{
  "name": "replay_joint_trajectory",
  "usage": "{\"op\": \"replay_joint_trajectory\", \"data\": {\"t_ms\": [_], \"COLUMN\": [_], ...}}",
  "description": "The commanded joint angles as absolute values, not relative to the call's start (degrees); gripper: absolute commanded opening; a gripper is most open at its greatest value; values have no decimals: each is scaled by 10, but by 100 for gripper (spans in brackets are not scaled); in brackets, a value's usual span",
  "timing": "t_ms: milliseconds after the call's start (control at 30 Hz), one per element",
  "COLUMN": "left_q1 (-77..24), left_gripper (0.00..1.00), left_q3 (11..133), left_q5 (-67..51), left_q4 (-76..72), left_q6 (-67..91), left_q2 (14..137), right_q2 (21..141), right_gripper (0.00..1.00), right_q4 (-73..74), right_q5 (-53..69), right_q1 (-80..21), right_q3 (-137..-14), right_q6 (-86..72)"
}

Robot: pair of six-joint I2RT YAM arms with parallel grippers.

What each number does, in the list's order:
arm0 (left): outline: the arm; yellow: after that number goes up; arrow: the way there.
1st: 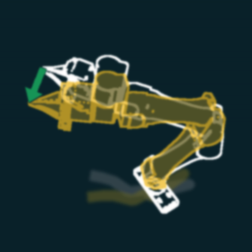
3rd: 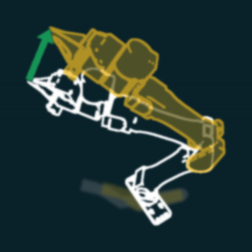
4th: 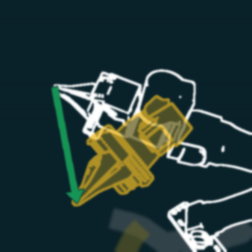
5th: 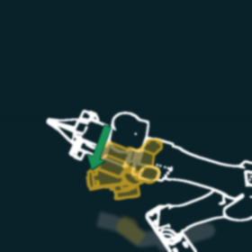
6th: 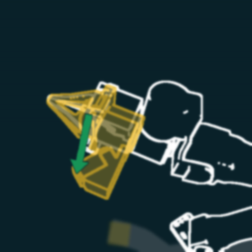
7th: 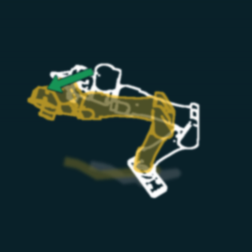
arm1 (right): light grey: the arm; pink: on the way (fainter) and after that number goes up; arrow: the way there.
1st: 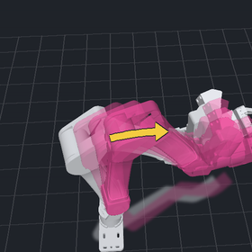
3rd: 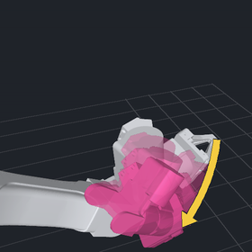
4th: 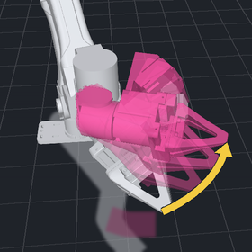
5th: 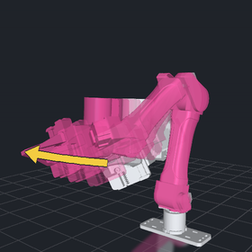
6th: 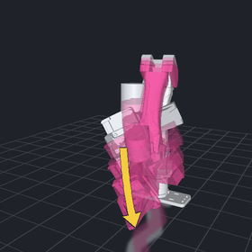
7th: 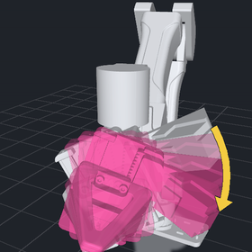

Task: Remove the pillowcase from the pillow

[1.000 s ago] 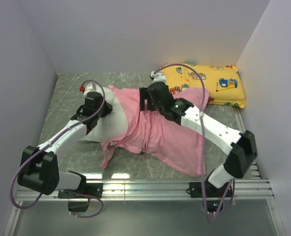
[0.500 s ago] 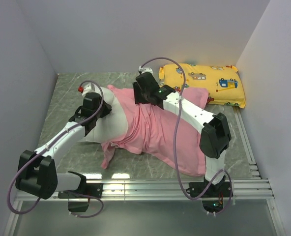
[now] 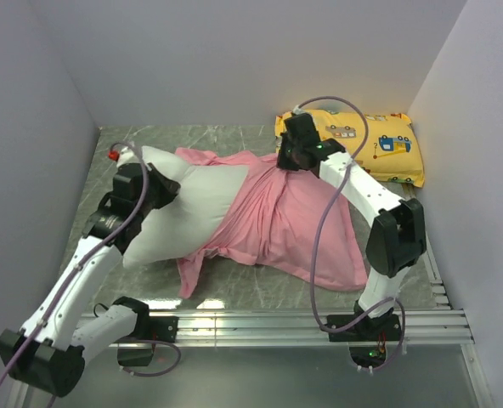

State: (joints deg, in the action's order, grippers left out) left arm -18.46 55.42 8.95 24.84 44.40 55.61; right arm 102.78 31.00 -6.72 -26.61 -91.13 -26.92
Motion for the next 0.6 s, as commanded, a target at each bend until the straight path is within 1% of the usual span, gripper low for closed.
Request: {"op": "replay_joint_trajectory", "data": {"t_ms": [0,100,233,300,333,367,400,433,533,567], "left_q1": [-87,-22,-4,-4,-4,-4,-4,-4,-4,-4], "left_gripper": [0,0,0,0,0,0,0,0,0,0], "left_q3": [581,547,495,478,469,465,461,456,453,451], "left_q5": [195,139,87,68,62,57,56,57,68,71], "left_q4": [325,309,255,225,217,203,198,195,190,190], "left_q6": [398,392,410,424,434,438,440,442,443,444], "left_q2": [469,465,509,541,550,556,567,570,577,577], "right_q2": [984,969,944,926,921,906,897,887,836,813], "right_gripper": [0,0,0,16,27,49,56,68,81,81], "right_q4": [331,319,291,288,291,294,297,299,302,308], "right_q5": [-201,-184,-139,-154,-159,-167,-180,-189,-216,-223], "right_q1": [-155,-130,-148,-186,-201,-212,-235,-247,-293,-306], "right_q3": [-886,-870,-842,-832,-831,-831,-832,-831,-824,-822], "right_q6": [-251,-257,-258,-246,-236,-233,-229,-223,-217,-218]}}
